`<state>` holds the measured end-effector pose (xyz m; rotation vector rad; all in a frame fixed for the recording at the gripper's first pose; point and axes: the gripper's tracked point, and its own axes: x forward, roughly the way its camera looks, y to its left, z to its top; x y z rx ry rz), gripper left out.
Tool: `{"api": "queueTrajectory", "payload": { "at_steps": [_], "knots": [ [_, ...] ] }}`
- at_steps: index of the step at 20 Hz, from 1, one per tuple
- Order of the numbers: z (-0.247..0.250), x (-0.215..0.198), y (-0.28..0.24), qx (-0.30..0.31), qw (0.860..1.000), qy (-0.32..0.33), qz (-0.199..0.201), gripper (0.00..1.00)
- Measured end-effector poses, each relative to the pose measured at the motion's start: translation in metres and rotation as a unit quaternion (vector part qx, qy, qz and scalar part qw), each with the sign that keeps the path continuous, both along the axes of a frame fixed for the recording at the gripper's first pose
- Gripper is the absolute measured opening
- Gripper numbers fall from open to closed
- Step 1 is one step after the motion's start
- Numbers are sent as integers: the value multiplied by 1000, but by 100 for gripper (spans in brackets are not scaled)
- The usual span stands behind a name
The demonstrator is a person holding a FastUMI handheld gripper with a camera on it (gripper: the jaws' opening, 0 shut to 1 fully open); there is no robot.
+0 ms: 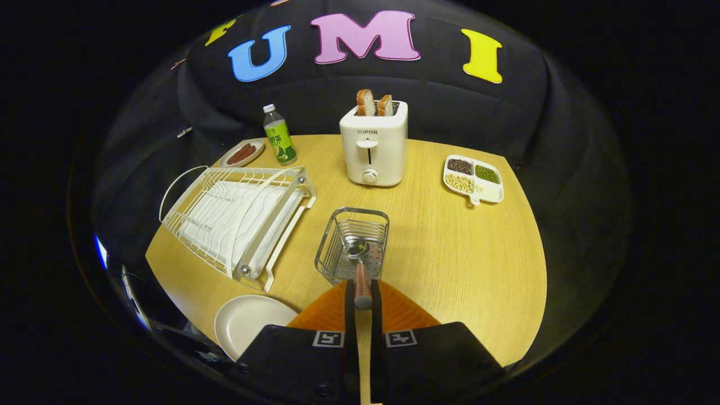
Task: Take the plate from the dish rack, then take the spoon from the basket and place it into the plate.
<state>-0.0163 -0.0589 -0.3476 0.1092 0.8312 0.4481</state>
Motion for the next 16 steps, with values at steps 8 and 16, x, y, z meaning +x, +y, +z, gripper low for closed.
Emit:
{"api": "queueTrajectory", "payload": {
  "at_steps": [8,16],
  "knots": [
    [52,-12,-23,49,998,-25,-21,11],
    [114,-92,-14,115,992,-35,-31,11]
  ]
}}
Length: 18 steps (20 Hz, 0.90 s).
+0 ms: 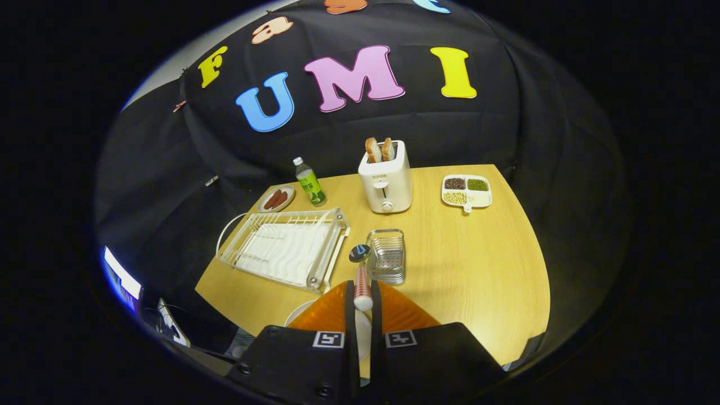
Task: Take the plate from the dish rack, then take the spoon from the basket and place it into the plate.
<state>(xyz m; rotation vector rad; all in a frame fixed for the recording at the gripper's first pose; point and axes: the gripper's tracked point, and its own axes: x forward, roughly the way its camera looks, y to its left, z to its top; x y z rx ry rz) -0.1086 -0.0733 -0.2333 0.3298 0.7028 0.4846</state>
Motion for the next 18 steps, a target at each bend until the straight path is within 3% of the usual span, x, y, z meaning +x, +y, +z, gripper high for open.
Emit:
{"api": "queueTrajectory", "payload": {
  "at_steps": [7,12,18],
  "knots": [
    [-58,-83,41,-17,996,78,32,11],
    [-104,-99,65,-27,993,116,26,12],
    [-116,-91,76,-3,991,134,-1,12]
  ]
}}
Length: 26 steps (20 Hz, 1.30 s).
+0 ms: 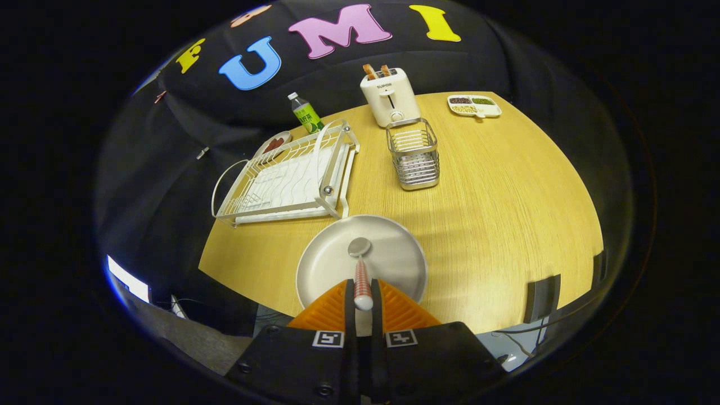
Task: Take the plate from the dish rack, then take the spoon from the basket and place it into the plate.
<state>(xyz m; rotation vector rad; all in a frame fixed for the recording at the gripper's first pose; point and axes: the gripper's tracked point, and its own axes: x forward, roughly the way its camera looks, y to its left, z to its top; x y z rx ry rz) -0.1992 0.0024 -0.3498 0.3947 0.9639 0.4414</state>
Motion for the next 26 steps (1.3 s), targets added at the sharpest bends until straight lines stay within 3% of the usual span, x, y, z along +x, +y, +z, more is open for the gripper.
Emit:
{"api": "queueTrajectory", "payload": {
  "at_steps": [9,11,12,15,16,18,26],
  "knots": [
    [-34,-8,1,-44,998,39,-13,21],
    [-35,-4,-1,-46,998,41,-24,32],
    [-34,-4,-3,-48,998,40,-29,46],
    [-30,1,-7,-59,997,34,-34,63],
    [-30,1,-8,-65,997,31,-32,79],
    [-27,2,-9,-75,997,26,-27,94],
    [31,49,-27,-98,993,-52,-43,99]
  ]
}}
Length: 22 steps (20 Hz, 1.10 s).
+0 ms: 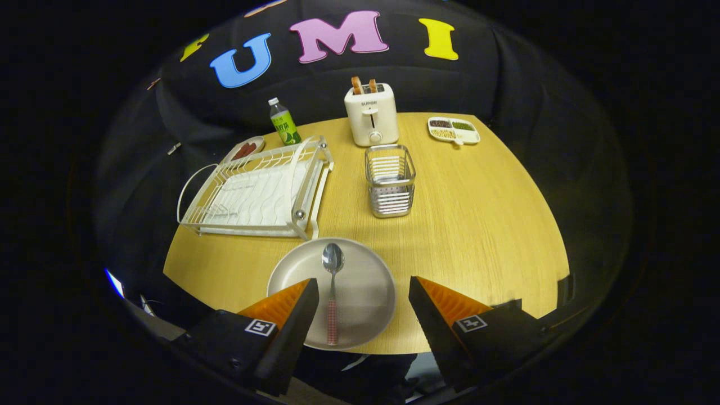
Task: Take the plate from the dish rack, then take the spoon from the basket and place it into the plate.
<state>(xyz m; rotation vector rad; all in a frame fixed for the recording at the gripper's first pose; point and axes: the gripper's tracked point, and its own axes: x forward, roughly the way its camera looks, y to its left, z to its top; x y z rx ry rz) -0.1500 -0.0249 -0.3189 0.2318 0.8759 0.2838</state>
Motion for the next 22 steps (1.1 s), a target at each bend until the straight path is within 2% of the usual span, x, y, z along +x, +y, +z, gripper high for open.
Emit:
{"api": "queueTrajectory", "payload": {
  "at_steps": [5,9,17,22],
  "knots": [
    [61,48,-23,-13,997,-74,-22,99],
    [123,81,-45,-38,988,-141,-41,99],
    [262,111,-55,-69,956,-283,-40,96],
    [318,114,-56,-63,938,-337,-47,96]
  ]
}}
